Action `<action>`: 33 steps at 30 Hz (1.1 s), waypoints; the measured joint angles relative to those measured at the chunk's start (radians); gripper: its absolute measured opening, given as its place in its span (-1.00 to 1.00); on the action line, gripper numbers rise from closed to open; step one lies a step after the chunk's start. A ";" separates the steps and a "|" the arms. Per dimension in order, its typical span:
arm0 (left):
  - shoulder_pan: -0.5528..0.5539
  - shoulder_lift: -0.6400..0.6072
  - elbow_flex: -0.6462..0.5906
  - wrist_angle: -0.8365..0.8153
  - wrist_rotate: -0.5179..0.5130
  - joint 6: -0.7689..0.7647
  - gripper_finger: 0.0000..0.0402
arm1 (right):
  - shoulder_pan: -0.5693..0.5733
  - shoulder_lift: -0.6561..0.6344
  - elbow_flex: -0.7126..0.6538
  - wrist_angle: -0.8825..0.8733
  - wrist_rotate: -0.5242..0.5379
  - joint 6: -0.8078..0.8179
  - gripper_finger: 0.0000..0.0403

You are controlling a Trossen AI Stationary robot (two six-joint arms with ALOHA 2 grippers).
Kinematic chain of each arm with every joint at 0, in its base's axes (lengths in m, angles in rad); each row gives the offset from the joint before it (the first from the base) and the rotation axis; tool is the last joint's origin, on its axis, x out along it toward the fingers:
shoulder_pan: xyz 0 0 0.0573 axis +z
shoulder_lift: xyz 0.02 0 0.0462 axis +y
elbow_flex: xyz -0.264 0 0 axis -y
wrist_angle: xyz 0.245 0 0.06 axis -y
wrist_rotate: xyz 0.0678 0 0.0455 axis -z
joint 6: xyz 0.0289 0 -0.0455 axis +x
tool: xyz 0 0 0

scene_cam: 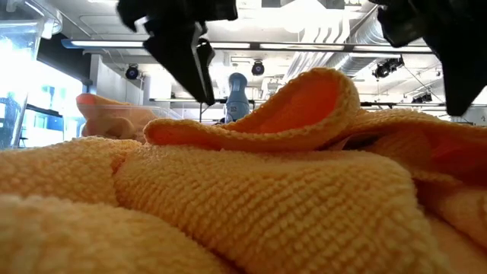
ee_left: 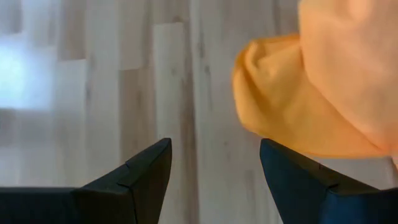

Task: Sort microfiber towel by color & place in baskets
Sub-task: Put the green microfiber towel into the bottom transparent bin

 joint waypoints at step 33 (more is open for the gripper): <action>-0.010 -0.054 -0.060 0.061 0.033 0.089 0.15 | 0.102 0.167 0.001 -0.030 -0.033 0.242 -0.91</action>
